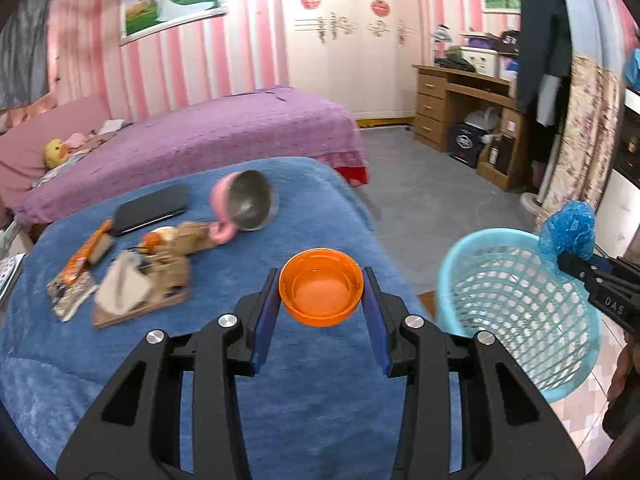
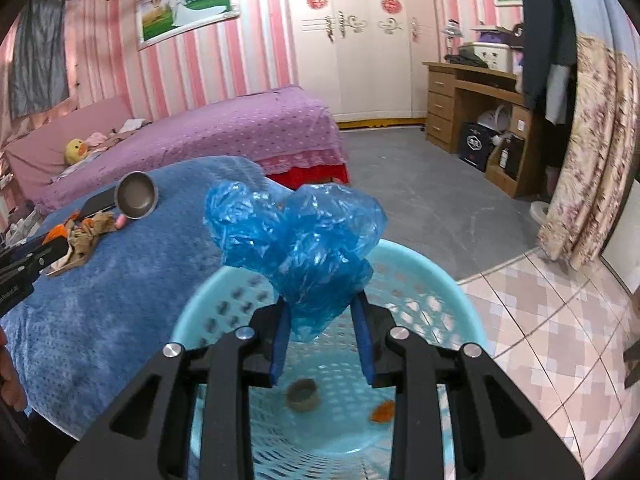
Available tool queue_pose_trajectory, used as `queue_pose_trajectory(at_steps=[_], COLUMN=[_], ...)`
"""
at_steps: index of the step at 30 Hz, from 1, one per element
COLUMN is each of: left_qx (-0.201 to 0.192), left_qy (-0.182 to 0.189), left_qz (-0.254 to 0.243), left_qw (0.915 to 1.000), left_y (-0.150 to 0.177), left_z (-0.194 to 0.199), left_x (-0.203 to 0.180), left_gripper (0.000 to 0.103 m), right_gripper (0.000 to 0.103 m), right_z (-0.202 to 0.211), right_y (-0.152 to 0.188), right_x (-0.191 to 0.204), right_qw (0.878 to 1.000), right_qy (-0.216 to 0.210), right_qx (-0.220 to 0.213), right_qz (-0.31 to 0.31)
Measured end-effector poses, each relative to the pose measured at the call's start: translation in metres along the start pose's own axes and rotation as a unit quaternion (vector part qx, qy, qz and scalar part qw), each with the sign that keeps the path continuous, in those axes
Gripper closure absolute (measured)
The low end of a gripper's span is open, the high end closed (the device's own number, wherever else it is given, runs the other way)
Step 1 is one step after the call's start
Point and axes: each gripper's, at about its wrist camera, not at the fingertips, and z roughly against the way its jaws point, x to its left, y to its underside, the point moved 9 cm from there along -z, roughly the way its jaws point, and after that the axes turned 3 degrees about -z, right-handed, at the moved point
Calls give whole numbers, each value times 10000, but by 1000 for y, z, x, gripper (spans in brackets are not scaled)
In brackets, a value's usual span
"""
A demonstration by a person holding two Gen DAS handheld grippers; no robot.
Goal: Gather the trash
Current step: 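Carry cap and blue bag over the basket and release both into it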
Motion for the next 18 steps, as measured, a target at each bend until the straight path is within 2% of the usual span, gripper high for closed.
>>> queue_pose_trajectory(at_steps=[10,18], left_qx=[216,371], left_qy=[516,697], left_qz=[-240,-367], left_qw=[9981,9962], left_y=[1,5], left_z=[-36,-60], left_x=[-82,-124], left_gripper=[64,64], right_gripper=[74,74], right_z=[-1,-1], right_y=[6,11], right_x=[-41,-55], right_qw=[9996,9993], right_qy=[239,308], right_qx=[-22,4], right_qz=[-142,-203])
